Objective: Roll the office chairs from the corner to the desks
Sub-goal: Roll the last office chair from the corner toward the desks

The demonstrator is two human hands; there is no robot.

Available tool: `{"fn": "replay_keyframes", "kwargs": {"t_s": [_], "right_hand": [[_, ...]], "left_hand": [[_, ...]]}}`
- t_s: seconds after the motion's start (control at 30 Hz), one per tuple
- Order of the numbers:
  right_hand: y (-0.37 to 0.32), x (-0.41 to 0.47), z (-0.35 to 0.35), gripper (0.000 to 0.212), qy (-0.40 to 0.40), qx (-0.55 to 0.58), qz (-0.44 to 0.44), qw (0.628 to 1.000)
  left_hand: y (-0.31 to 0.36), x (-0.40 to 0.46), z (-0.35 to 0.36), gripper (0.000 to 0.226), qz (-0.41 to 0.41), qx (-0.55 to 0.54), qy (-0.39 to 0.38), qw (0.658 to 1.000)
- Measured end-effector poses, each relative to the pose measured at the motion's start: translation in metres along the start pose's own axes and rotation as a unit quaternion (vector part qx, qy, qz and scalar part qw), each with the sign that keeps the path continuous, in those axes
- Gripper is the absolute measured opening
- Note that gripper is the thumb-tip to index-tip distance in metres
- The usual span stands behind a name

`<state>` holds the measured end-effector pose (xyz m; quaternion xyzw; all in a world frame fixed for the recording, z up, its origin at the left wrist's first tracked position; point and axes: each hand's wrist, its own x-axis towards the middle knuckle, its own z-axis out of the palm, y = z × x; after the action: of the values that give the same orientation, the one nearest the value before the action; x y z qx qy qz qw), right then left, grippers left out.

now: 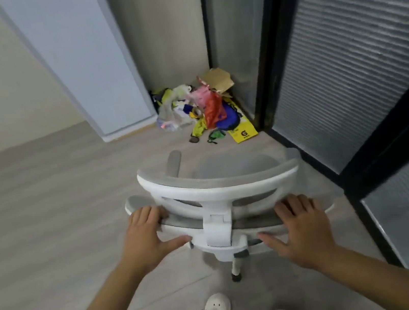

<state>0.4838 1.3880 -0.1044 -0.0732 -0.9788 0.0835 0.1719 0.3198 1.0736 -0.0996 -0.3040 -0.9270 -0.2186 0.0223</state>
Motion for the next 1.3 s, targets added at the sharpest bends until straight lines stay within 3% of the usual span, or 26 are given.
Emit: {"fn": "replay_keyframes", "kwargs": {"t_s": [0.13,0.27,0.43,0.6,0.77,0.97,1.17,1.3], "right_hand": [[0.007,-0.001,0.009,0.061,0.076,0.042,-0.074,0.994],[0.003,0.015,0.020,0.041,0.100,0.100,-0.126,0.982],[-0.022,0.059,0.039,0.023,0.087,0.174,-0.191,0.962],[-0.086,0.093,0.064,0.030,-0.001,0.177,-0.236,0.955],[-0.188,0.123,0.092,0.029,-0.090,0.199,-0.281,0.934],[-0.332,0.153,0.122,0.018,-0.146,0.215,-0.412,0.873],[-0.508,0.156,0.155,0.035,-0.188,0.227,-0.493,0.818],[-0.619,0.131,0.176,0.015,-0.180,0.240,-0.515,0.803]], "left_hand": [[0.026,-0.059,-0.002,0.061,-0.082,0.016,0.028,0.996],[0.053,-0.121,-0.002,0.055,-0.167,0.041,0.058,0.983],[0.073,-0.183,0.010,0.054,-0.238,0.064,0.127,0.961],[0.073,-0.230,0.020,0.045,-0.276,0.096,0.197,0.936],[0.044,-0.267,0.013,0.044,-0.340,0.151,0.266,0.889],[-0.027,-0.338,-0.030,0.053,-0.432,0.170,0.302,0.833],[-0.100,-0.426,-0.088,0.062,-0.558,0.129,0.313,0.757],[-0.149,-0.483,-0.126,0.067,-0.621,0.113,0.284,0.722]]}}
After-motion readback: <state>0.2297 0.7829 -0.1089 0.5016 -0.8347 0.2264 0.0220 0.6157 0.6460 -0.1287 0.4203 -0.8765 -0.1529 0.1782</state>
